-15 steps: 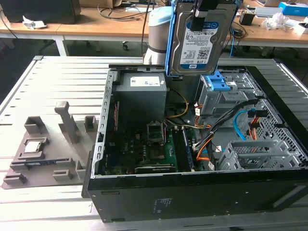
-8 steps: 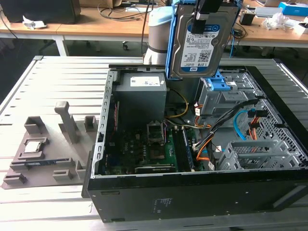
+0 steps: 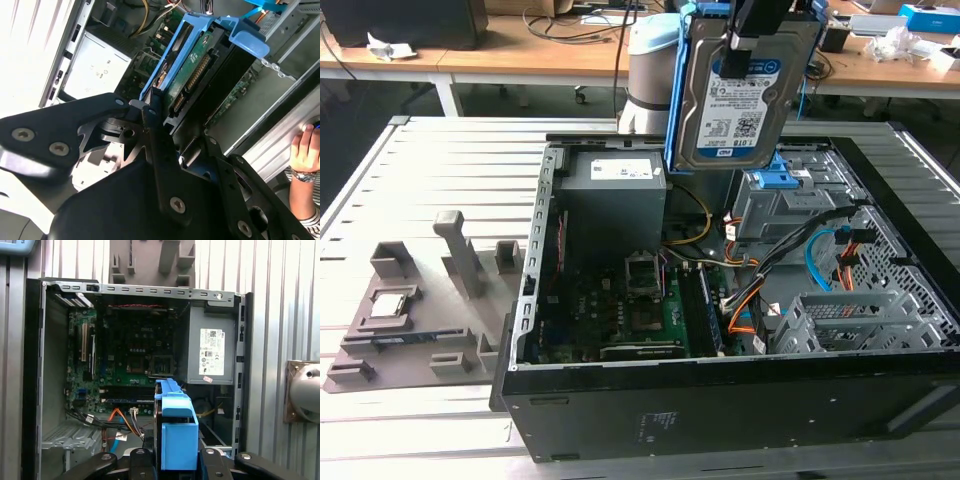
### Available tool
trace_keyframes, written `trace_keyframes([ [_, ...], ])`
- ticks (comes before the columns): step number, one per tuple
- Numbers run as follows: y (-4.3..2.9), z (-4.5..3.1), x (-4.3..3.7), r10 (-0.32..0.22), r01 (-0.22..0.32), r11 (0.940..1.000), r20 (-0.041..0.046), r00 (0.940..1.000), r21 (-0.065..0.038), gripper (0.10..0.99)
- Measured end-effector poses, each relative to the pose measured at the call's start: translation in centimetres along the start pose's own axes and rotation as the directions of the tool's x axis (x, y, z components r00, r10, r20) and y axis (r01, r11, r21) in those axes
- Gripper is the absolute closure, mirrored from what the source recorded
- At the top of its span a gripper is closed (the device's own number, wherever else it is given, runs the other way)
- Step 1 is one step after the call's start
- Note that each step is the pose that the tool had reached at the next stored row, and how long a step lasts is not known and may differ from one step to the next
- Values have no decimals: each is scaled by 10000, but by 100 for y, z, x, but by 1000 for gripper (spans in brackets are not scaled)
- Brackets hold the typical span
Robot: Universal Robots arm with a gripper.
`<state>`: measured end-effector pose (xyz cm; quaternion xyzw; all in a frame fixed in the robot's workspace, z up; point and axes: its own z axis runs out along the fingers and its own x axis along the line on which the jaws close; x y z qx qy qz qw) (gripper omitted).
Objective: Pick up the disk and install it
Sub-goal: 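Pick up the disk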
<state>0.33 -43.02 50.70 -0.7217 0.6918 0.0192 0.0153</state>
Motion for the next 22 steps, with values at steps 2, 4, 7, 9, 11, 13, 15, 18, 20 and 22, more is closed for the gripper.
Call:
trace_keyframes([
  [2, 1, 1, 30, 0, 0, 10000, 0, 10000, 0, 722],
  [4, 4, 3, 84, 0, 0, 10000, 0, 10000, 0, 722],
  [7, 7, 4, 147, 0, 0, 10000, -1, 10000, 0, 722],
  [9, 8, 5, 176, 1, -1, 10000, 0, 10000, 0, 722],
  [11, 11, 6, 227, 0, 0, 10000, -1, 10000, 0, 722],
  [13, 17, 8, 333, 1, -1, 10000, -3, 10000, 0, 722],
  [15, 19, 8, 376, 0, 0, 10000, -4, 10000, 0, 722],
  [18, 25, 9, 469, 0, 0, 10000, -8, 10000, 0, 722],
  [20, 27, 8, 508, 0, 0, 10000, -10, 10000, 0, 722],
  [22, 32, 8, 575, 0, 0, 10000, -14, 10000, -1, 722],
])
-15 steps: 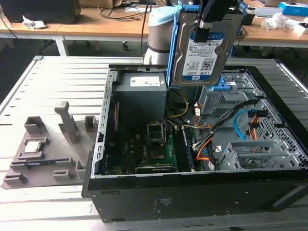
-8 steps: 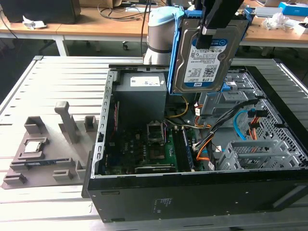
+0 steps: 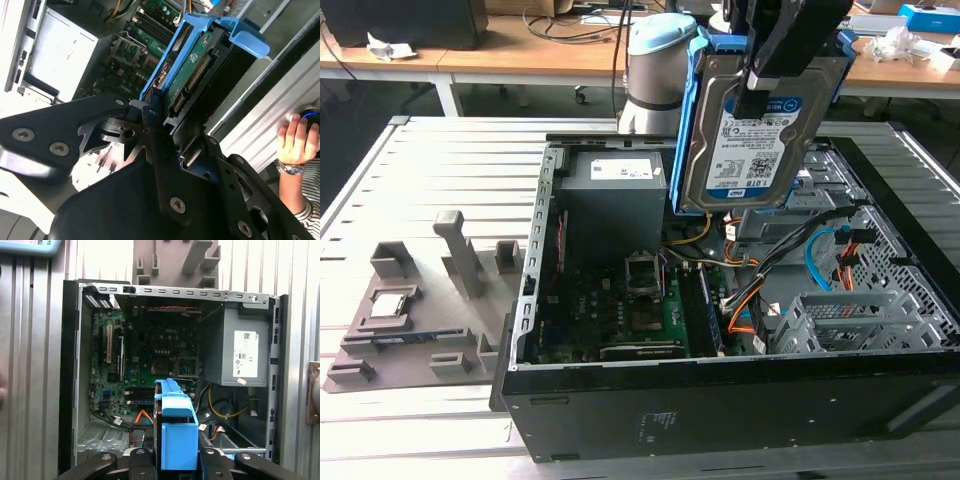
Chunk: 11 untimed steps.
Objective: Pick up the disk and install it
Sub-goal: 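Pick up the disk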
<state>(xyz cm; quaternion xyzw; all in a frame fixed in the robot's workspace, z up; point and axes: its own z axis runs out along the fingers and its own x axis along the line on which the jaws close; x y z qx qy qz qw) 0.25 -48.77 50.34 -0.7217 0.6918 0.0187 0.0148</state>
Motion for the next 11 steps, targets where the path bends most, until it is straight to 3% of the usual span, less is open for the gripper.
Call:
trace_keyframes([
  [11, 16, 2, 334, 0, 0, 10000, -5, 10000, 0, 722],
])
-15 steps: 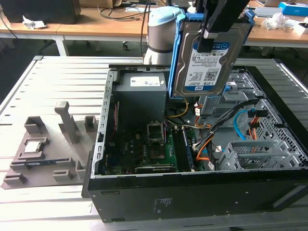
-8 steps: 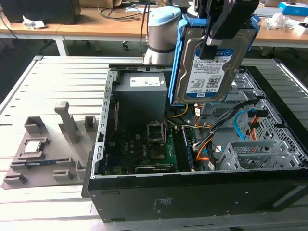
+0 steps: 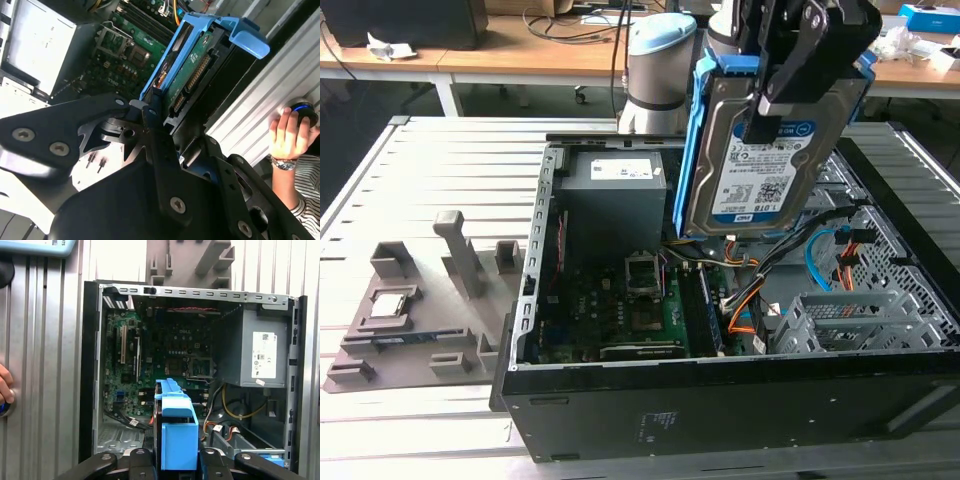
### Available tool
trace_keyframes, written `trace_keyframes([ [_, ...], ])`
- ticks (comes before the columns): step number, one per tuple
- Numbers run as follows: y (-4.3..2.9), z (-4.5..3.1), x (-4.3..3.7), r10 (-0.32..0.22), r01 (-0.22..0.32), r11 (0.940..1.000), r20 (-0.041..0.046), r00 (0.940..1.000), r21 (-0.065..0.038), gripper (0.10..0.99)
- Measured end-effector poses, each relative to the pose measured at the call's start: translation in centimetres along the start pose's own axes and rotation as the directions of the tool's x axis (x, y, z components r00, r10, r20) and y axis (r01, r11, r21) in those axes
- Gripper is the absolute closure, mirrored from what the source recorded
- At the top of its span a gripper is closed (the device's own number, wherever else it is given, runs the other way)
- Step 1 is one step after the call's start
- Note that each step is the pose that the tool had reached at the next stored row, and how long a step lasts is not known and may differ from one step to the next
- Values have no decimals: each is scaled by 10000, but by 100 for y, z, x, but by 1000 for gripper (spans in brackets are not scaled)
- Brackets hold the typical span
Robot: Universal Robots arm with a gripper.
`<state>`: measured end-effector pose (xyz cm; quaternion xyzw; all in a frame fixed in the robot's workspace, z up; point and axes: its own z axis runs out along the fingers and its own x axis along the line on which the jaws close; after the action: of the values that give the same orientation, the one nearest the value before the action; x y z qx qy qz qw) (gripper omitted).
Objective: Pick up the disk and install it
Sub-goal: 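Pick up the disk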
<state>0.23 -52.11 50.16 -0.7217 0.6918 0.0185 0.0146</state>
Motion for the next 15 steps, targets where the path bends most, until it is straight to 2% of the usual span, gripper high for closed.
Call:
trace_keyframes([
  [5, 10, 3, 236, 0, 0, 10000, -6, 10000, -1, 722],
  [7, 12, 5, 295, 0, 0, 10000, -9, 10000, 0, 722],
  [8, 15, 7, 365, 0, 0, 10000, -12, 10000, -1, 722],
  [15, 25, 14, 572, 2, -2, 10000, -25, 10000, -1, 722],
])
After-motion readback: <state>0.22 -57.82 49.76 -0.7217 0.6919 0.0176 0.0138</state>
